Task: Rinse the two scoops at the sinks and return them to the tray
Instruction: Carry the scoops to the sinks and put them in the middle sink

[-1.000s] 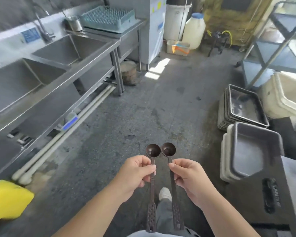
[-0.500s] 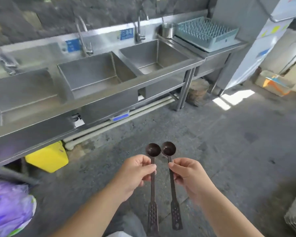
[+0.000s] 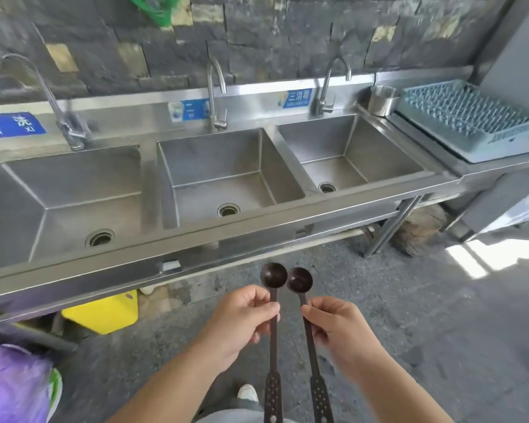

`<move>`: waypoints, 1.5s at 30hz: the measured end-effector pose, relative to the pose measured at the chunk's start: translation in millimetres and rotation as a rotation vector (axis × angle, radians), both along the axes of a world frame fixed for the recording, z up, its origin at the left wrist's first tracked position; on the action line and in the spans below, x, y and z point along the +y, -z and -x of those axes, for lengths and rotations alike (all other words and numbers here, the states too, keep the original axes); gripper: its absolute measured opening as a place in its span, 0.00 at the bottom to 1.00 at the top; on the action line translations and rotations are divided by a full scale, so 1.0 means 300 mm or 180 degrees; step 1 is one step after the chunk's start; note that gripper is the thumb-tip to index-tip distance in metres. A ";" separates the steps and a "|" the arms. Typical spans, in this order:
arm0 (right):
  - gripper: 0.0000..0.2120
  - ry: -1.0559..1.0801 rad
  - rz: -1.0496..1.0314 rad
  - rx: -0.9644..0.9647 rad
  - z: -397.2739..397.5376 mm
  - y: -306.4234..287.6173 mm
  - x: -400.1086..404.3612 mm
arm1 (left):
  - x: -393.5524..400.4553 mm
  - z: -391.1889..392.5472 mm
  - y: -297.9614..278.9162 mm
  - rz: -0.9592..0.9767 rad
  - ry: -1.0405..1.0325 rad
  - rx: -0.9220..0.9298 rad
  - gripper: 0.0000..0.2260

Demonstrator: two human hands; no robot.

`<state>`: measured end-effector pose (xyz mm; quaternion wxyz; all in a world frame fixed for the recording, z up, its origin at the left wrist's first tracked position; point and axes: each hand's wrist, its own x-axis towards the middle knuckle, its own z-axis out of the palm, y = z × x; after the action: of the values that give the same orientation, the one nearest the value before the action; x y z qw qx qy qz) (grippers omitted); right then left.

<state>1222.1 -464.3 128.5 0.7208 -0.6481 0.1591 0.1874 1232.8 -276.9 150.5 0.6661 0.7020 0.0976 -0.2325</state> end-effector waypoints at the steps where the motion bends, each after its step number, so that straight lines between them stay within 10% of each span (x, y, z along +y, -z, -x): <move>1: 0.16 -0.0037 -0.0005 -0.0024 -0.068 -0.009 0.011 | 0.015 -0.065 -0.010 -0.0036 -0.0033 -0.0031 0.05; 30: 0.11 -0.1416 0.0222 0.0477 -1.800 0.227 0.190 | 0.168 -1.436 0.184 -0.0443 -0.1928 0.0729 0.03; 45: 0.10 -0.0481 0.0864 0.1245 -2.177 0.955 0.405 | 0.435 -1.873 0.990 -0.0280 -0.2185 0.1663 0.03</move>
<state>1875.2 -342.7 -158.1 0.5665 -0.7005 0.2704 0.3396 1794.6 -146.4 -146.5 0.6272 0.5741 0.5005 -0.1629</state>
